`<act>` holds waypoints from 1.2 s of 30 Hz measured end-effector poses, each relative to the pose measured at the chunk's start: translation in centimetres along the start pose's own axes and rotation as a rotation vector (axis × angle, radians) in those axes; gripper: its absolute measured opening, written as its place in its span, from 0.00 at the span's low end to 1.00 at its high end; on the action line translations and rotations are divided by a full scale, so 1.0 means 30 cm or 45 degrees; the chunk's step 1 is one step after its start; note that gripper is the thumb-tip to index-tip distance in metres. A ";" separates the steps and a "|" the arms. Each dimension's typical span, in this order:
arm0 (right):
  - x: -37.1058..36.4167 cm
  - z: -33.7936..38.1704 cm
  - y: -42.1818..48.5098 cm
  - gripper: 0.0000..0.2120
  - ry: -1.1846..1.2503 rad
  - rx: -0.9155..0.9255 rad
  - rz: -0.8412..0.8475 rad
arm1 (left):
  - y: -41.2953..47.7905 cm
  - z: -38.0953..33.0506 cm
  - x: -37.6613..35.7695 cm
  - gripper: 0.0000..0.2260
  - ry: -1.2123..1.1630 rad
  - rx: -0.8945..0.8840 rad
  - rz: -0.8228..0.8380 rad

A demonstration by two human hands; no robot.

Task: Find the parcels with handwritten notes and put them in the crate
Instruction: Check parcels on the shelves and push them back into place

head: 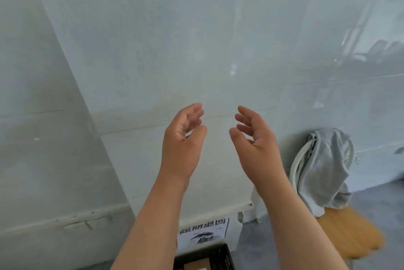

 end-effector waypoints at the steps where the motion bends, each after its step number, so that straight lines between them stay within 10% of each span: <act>1: 0.018 0.053 0.022 0.22 0.014 0.039 -0.017 | 0.013 -0.059 -0.010 0.19 -0.007 -0.039 0.004; 19: 0.550 0.219 0.183 0.26 0.006 0.286 -0.183 | -0.129 -0.342 -0.471 0.20 -0.286 -0.295 0.159; 36: 1.209 0.257 -0.047 0.25 -0.612 0.127 -1.054 | -0.521 -0.427 -1.143 0.20 -0.667 -0.169 1.156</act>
Point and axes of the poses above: each hand's wrist, its own y-axis towards the middle knuckle, its own x-axis out of the back of the hand, z = x × y, the point moved 5 cm from there along y, towards the middle knuckle, and after that the axes turned 11 degrees about -z, right-handed, at the moved point
